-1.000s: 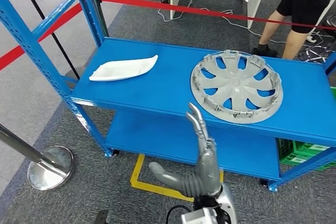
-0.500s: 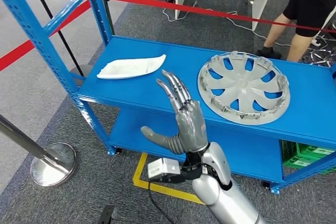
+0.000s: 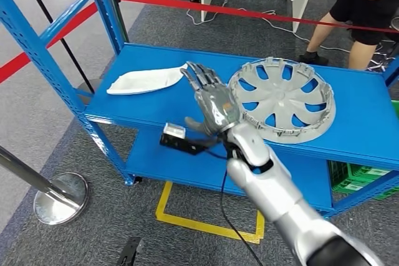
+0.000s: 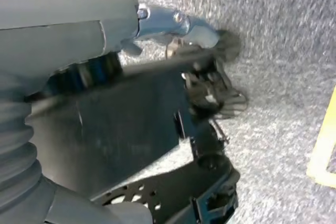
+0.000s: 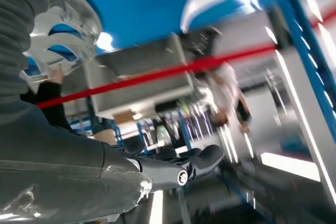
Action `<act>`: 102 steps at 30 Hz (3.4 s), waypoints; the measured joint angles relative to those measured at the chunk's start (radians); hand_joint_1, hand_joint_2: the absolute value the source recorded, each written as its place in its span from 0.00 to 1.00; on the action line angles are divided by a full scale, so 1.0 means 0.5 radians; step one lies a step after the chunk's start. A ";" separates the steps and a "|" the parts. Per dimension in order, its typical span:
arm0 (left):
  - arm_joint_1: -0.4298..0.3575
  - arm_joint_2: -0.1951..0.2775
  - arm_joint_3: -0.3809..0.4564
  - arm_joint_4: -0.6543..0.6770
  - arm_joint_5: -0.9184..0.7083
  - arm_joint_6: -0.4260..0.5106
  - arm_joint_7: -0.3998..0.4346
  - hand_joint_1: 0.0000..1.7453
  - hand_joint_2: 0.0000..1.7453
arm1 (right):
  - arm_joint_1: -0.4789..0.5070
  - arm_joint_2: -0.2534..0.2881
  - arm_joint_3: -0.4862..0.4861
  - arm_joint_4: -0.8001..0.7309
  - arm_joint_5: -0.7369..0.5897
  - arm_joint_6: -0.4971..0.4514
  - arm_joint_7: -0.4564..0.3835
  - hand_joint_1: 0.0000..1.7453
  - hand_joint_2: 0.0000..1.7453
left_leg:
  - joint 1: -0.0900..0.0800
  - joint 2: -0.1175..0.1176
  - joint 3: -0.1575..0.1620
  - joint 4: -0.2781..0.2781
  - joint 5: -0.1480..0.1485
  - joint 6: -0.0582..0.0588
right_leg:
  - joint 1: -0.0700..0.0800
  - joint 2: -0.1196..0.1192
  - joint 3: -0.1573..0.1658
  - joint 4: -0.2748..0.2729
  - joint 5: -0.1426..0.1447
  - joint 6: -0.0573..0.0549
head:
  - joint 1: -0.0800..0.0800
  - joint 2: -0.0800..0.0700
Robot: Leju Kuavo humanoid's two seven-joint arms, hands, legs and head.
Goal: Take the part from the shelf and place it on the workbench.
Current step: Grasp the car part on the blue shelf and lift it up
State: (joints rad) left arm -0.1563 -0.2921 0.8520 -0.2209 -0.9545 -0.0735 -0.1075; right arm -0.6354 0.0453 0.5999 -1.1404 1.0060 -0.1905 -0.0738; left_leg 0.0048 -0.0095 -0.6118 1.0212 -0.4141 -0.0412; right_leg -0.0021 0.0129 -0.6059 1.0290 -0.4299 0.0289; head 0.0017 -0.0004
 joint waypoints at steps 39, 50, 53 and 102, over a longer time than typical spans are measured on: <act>-0.033 -0.009 -0.106 0.000 -0.024 -0.028 0.066 0.00 1.00 | -0.721 -0.107 -0.083 1.388 -0.199 0.599 0.542 0.00 1.00 | -0.001 -0.010 -0.043 -0.024 0.019 0.104 | -0.006 -0.005 -0.308 0.502 -0.193 0.062 | 0.011 0.000; -0.049 -0.010 -0.152 0.000 -0.058 -0.035 0.099 0.00 1.00 | -0.671 -0.291 -0.286 1.573 -0.307 0.865 0.768 0.00 1.00 | -0.010 -0.012 -0.034 0.001 -0.012 0.043 | 0.002 -0.004 -0.054 0.003 0.051 0.002 | 0.012 0.000; -0.050 -0.011 -0.158 0.000 -0.059 -0.035 0.100 0.00 1.00 | -0.670 -0.307 -0.308 1.590 -0.308 0.876 0.794 0.00 1.00 | -0.006 -0.004 -0.162 0.292 -0.175 0.017 | -0.008 -0.012 -0.042 -0.004 0.052 -0.023 | 0.004 0.000; -0.041 -0.015 -0.194 0.001 -0.039 -0.037 0.122 0.00 1.00 | -0.555 -0.444 -0.502 1.634 -0.266 0.825 0.763 1.00 1.00 | 0.030 -0.009 0.045 0.002 -0.061 0.087 | -0.032 -0.019 -0.310 0.532 -0.148 0.098 | 0.039 0.000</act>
State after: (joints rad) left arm -0.1767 -0.2998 0.7549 -0.2205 -0.9737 -0.0922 -0.0465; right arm -0.9129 -0.1767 0.3491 -0.3235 0.8731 0.2221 0.3076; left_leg 0.0200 -0.0141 -0.5891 1.0221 -0.4448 0.0024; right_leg -0.0181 0.0036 -0.7611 1.2948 -0.5037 0.0780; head 0.0215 -0.0003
